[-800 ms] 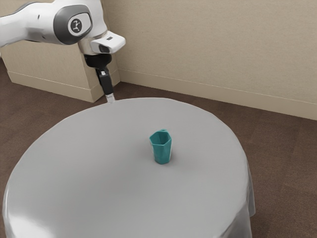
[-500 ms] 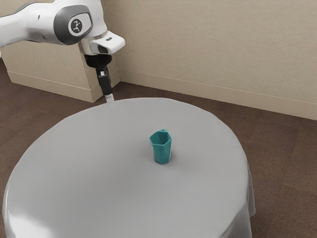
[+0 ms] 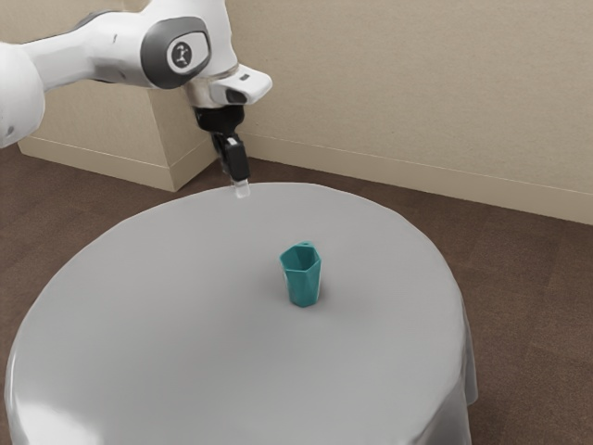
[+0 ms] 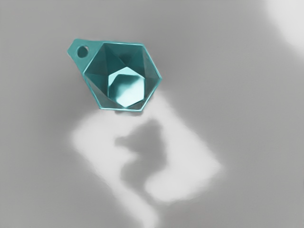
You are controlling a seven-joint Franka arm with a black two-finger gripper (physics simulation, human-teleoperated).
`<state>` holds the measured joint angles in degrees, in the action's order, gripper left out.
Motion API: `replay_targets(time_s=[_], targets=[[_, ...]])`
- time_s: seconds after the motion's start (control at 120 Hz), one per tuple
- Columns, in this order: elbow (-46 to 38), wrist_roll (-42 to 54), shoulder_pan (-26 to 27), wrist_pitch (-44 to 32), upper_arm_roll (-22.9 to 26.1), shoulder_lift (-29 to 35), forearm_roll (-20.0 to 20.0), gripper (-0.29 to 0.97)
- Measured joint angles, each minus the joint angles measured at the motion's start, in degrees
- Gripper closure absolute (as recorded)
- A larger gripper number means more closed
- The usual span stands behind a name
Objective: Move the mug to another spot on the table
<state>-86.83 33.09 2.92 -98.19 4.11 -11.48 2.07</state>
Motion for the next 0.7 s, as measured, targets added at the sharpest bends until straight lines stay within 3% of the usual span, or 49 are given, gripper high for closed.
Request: replay_targets(time_s=[0.125, 0.425, 0.7], targets=[[3.55, -3.35, 3.32, 0.05, -0.02, -2.49, -0.85, 0.00], [6.46, -15.89, 2.92, 0.15, -0.38, -5.48, 0.80, 0.00], [11.18, -27.30, 3.95, -3.50, -0.30, -14.23, -4.30, 0.00]])
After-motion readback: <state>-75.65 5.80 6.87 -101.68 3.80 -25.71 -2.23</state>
